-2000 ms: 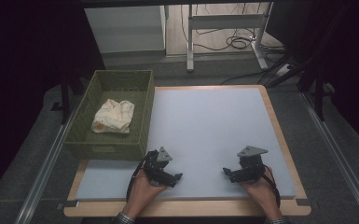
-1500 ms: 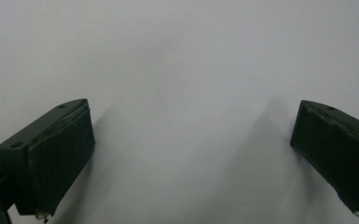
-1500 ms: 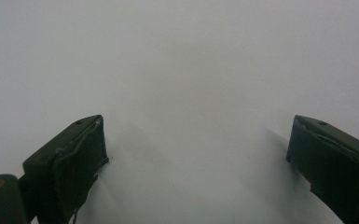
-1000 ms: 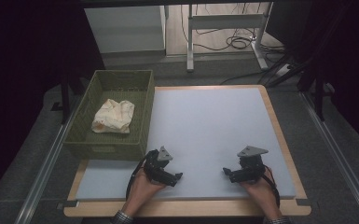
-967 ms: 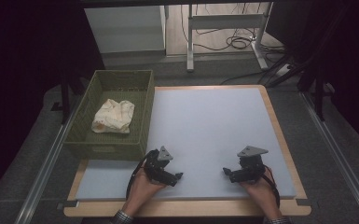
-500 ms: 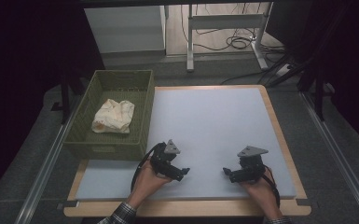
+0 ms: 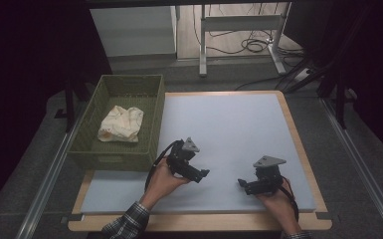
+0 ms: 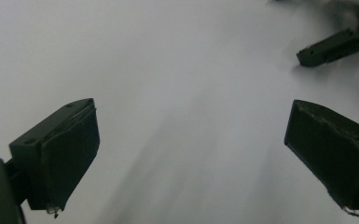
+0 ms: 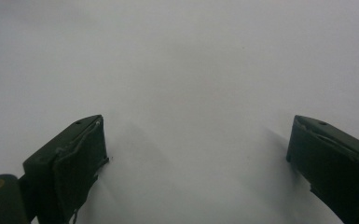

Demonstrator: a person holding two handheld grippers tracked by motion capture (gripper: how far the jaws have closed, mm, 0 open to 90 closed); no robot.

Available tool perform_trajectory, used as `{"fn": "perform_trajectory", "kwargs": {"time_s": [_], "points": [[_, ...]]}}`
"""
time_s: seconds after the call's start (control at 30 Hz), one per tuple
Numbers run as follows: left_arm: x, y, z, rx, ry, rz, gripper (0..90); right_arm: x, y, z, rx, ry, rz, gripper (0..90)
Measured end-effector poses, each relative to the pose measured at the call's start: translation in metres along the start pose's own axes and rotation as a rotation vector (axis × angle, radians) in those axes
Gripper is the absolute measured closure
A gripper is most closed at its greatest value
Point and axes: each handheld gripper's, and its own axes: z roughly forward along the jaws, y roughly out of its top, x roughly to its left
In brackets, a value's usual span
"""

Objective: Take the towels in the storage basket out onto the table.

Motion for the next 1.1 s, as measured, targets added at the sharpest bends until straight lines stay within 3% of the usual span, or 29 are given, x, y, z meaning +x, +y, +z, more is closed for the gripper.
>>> {"fn": "perform_trajectory", "kwargs": {"time_s": [0.37, 0.53, 1.1], "points": [[0.008, 0.020, -0.005, 0.004, 0.018, 0.012, 3.7, 0.000, 0.000, 0.000, -0.001, 0.001, -0.003, 4.7], [0.016, 0.029, -0.010, 0.005, 0.021, -0.001, 3.7, 0.000, 0.000, 0.000, -0.001, 0.000, -0.003, 4.7], [0.062, 0.055, -0.045, 0.037, 0.104, -0.030, 3.7, 0.000, 0.000, 0.000, -0.003, 0.001, -0.001, 4.7]]}}
